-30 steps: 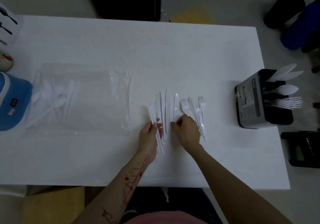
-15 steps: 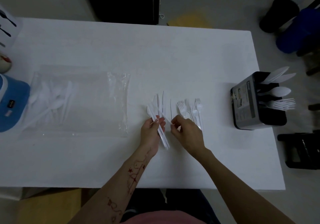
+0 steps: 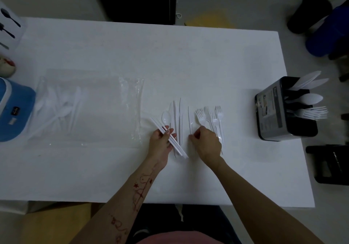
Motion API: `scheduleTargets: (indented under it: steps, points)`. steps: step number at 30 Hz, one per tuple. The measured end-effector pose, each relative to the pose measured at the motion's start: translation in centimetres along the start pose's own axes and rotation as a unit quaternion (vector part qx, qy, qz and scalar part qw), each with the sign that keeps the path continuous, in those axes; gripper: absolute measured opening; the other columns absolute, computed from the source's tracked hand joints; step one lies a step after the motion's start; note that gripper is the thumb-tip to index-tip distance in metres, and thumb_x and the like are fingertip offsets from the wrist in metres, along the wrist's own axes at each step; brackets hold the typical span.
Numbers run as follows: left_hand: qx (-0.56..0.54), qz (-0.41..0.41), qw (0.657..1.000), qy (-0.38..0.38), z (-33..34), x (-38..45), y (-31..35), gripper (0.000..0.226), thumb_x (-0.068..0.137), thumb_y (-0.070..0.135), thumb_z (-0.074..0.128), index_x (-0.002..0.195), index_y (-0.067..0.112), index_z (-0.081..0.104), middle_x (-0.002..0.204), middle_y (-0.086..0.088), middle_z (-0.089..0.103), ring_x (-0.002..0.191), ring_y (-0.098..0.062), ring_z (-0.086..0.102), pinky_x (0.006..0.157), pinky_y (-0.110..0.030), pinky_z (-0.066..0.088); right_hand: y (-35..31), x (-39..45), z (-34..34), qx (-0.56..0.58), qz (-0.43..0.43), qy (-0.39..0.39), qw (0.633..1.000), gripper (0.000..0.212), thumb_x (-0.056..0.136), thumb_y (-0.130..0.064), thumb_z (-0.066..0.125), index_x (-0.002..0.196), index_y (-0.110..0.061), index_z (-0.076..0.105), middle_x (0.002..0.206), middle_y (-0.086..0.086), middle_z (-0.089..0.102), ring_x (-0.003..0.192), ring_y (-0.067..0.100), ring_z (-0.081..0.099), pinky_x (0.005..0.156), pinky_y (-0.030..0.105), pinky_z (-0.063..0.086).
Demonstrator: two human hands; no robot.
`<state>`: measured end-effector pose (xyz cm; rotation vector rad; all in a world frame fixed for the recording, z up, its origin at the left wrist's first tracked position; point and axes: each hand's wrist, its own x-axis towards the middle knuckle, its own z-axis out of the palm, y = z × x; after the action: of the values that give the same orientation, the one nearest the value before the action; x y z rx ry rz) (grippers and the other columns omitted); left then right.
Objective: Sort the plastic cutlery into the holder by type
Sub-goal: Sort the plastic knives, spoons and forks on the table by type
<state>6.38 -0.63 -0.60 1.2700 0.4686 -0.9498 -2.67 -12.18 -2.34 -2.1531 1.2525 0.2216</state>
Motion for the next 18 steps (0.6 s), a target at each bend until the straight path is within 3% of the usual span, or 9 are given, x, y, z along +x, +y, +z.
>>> scheduleTargets:
  steps: [2, 5, 9, 13, 16, 18]
  points:
    - [0.009, -0.008, 1.000, -0.004, -0.1, 0.0, -0.2, 0.028, 0.098, 0.005, 0.046, 0.125, 0.001, 0.051, 0.102, -0.006, 0.063, 0.096, -0.023, 0.061, 0.092, -0.038, 0.050, -0.1, 0.0, -0.1, 0.016, 0.020, 0.005, 1.000, 0.018, 0.092, -0.031, 0.062, 0.092, -0.013, 0.063, 0.083, 0.000, 0.067, 0.069, 0.014, 0.060, 0.061, 0.024, 0.046]
    - [0.010, -0.010, 1.000, -0.005, 0.0, -0.2, -0.4, 0.026, 0.097, 0.004, 0.049, 0.122, 0.000, 0.054, 0.101, -0.008, 0.064, 0.090, -0.022, 0.064, 0.088, -0.036, 0.053, 0.2, -0.7, -0.5, 0.027, 0.002, 0.031, 0.999, 0.016, 0.094, -0.029, 0.059, 0.094, -0.013, 0.058, 0.077, -0.003, 0.060, 0.065, 0.013, 0.056, 0.052, 0.020, 0.036]
    - [0.016, -0.008, 1.000, -0.009, 0.5, -0.1, -0.5, 0.024, 0.096, 0.005, 0.051, 0.119, 0.000, 0.057, 0.103, -0.012, 0.066, 0.091, -0.021, 0.065, 0.082, -0.031, 0.057, 0.8, -1.5, -0.5, 0.031, -0.171, 0.043, 0.984, 0.010, 0.097, -0.026, 0.056, 0.096, -0.016, 0.054, 0.076, -0.001, 0.064, 0.063, 0.015, 0.060, 0.054, 0.029, 0.052]
    - [0.017, 0.001, 1.000, -0.016, 0.7, -0.1, -0.4, 0.026, 0.098, 0.007, 0.048, 0.122, -0.001, 0.055, 0.113, -0.016, 0.064, 0.098, -0.024, 0.064, 0.082, -0.030, 0.055, 1.4, -1.7, 0.0, -0.015, -0.279, 0.031, 0.960, 0.012, 0.098, -0.030, 0.056, 0.100, -0.020, 0.063, 0.085, -0.005, 0.069, 0.073, 0.012, 0.060, 0.060, 0.030, 0.055]
    - [-0.007, 0.002, 1.000, -0.017, 0.6, -0.2, -0.2, 0.029, 0.098, 0.005, 0.045, 0.126, -0.001, 0.050, 0.110, -0.014, 0.064, 0.098, -0.023, 0.063, 0.084, -0.032, 0.053, 1.4, -1.6, 0.1, -0.008, -0.290, 0.004, 0.957, 0.023, 0.098, -0.038, 0.051, 0.101, -0.022, 0.067, 0.086, -0.005, 0.069, 0.072, 0.011, 0.059, 0.064, 0.030, 0.055]
    - [-0.010, 0.009, 1.000, -0.007, 0.3, -0.2, 0.0, 0.030, 0.098, 0.004, 0.045, 0.127, 0.000, 0.048, 0.102, -0.009, 0.064, 0.094, -0.020, 0.063, 0.083, -0.033, 0.053, 0.9, -1.3, 0.3, 0.006, -0.242, 0.023, 0.970, 0.028, 0.099, -0.040, 0.050, 0.095, -0.021, 0.069, 0.082, -0.005, 0.067, 0.067, 0.010, 0.059, 0.062, 0.028, 0.054]
